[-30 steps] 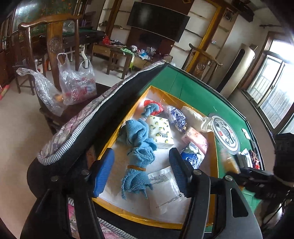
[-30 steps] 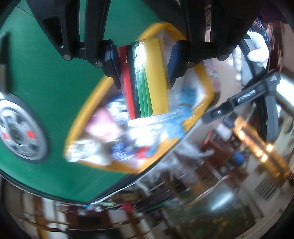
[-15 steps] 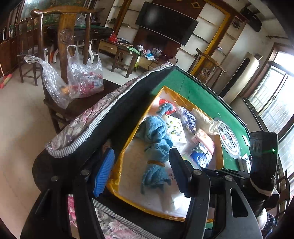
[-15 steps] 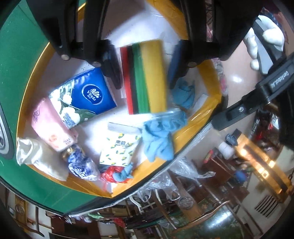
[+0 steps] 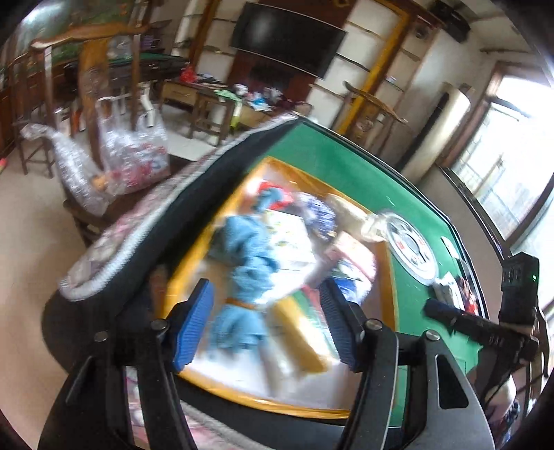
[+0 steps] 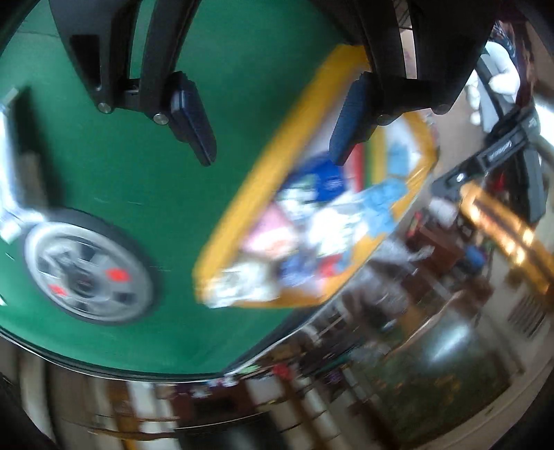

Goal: Organize soft objects
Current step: 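Grasp the blue wipes pack with the left tool while the right tool reaches the red plastic bag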

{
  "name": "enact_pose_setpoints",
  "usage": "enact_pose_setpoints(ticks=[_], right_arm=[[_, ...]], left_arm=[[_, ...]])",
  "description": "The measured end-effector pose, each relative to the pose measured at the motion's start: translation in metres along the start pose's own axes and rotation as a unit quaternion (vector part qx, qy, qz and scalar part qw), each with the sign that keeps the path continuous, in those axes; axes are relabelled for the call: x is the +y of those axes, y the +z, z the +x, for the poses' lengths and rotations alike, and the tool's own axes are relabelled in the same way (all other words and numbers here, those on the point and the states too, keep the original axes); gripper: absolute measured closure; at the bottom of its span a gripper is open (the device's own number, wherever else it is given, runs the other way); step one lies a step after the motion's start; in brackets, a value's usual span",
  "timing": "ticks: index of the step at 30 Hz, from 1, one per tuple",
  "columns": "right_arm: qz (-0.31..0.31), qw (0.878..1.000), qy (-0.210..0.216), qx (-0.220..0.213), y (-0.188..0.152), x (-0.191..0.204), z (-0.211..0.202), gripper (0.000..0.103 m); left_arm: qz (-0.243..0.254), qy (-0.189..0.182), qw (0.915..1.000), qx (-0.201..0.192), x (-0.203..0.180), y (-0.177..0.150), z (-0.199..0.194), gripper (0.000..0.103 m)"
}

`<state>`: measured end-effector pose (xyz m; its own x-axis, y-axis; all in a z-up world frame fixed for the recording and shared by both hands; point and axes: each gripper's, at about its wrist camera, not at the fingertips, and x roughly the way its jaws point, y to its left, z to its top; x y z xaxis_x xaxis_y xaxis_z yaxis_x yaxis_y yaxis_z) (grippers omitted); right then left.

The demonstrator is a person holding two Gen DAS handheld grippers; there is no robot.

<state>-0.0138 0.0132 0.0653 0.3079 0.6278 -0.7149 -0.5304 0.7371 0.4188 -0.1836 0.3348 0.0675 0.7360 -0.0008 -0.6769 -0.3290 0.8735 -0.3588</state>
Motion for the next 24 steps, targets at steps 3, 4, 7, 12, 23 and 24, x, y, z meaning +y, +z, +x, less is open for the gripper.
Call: enact_pose_setpoints(ticks=[3,4,7,12,23,24], right_arm=[[0.059,0.997,-0.043,-0.035,-0.007,-0.061,-0.037,0.040],[0.087,0.993,-0.062,-0.048,-0.011,-0.089,-0.053,0.040],[0.138,0.982,-0.105,-0.071,-0.017,-0.137,-0.083,0.040],[0.159,0.974,-0.140,-0.079,-0.010,-0.178,-0.101,0.040],[0.111,0.983,-0.142,-0.039,0.002,-0.187,-0.061,0.036],[0.094,0.987,-0.128,-0.036,0.000,-0.178,-0.060,0.036]], left_arm=[[0.025,-0.015,0.9995,0.009,-0.025,-0.002,0.006,0.038],[0.036,-0.021,0.9991,0.013,-0.035,-0.003,0.009,0.038],[0.067,-0.041,0.9964,0.030,-0.067,-0.009,0.019,0.038],[0.111,-0.075,0.9891,0.061,-0.115,-0.023,0.036,0.038],[0.173,-0.097,0.9763,0.086,-0.169,-0.045,0.034,0.038],[0.175,-0.097,0.9758,0.088,-0.170,-0.046,0.035,0.038]])
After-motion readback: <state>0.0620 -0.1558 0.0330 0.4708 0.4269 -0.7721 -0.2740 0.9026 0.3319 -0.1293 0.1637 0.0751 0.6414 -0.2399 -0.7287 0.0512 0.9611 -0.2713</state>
